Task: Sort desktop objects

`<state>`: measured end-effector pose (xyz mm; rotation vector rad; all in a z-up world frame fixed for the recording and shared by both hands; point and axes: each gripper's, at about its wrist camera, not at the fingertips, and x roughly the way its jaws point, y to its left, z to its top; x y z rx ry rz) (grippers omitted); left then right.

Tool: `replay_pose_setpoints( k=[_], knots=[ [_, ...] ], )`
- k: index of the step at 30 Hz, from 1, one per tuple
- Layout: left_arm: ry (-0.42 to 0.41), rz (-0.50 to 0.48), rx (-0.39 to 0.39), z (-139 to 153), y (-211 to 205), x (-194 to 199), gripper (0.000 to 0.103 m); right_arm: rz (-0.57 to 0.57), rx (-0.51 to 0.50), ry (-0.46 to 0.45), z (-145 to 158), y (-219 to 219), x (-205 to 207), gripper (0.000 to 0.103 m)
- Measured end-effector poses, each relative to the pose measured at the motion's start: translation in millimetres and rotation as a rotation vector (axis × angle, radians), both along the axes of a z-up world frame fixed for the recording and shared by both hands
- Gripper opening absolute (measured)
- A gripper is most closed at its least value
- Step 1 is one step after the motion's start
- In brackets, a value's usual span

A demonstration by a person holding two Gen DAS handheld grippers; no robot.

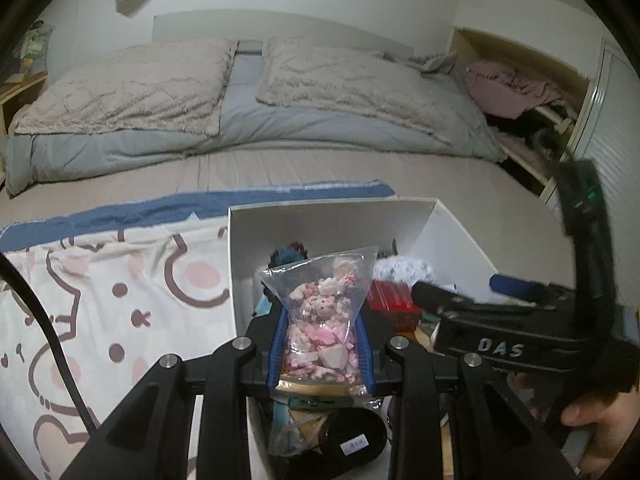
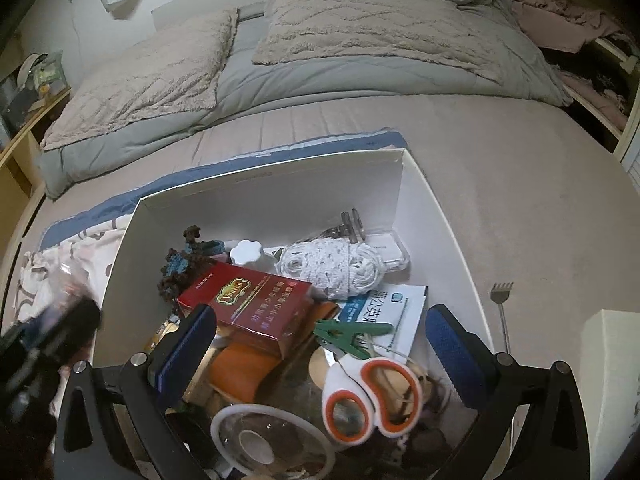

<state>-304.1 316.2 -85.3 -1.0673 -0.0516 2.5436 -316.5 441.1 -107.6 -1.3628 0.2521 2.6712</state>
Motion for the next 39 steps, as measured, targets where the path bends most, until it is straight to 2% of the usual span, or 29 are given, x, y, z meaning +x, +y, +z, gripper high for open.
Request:
replay_pose_setpoints(
  k=[10, 11, 12, 14, 17, 20, 34, 39],
  knots=[
    [-0.018, 0.046, -0.067, -8, 14, 3, 0.031, 0.000, 0.006, 0.007, 1, 11, 10, 0.103],
    [-0.024, 0.059, -0.070, -9, 14, 2, 0.037, -0.001, 0.003, 0.006, 2, 12, 11, 0.103],
    [-0.028, 0.064, -0.070, -9, 13, 1, 0.049, -0.003, 0.001, 0.007, 2, 13, 12, 0.103],
    [-0.018, 0.074, -0.068, -8, 12, 2, 0.061, -0.008, -0.005, 0.008, 3, 16, 16, 0.103],
    [0.015, 0.066, -0.089, -4, 14, 6, 0.069, -0.008, 0.015, 0.004, 4, 17, 18, 0.103],
    [0.020, 0.061, -0.105, -2, 15, 8, 0.069, 0.003, 0.032, 0.006, 7, 15, 22, 0.103],
    [0.024, 0.070, -0.076, 15, -2, 22, 0.069, -0.008, 0.020, 0.052, 30, 13, 44, 0.103],
    [0.039, 0.060, -0.070, 28, -12, 31, 0.077, -0.031, 0.040, 0.037, 38, 8, 53, 0.103]
  ],
)
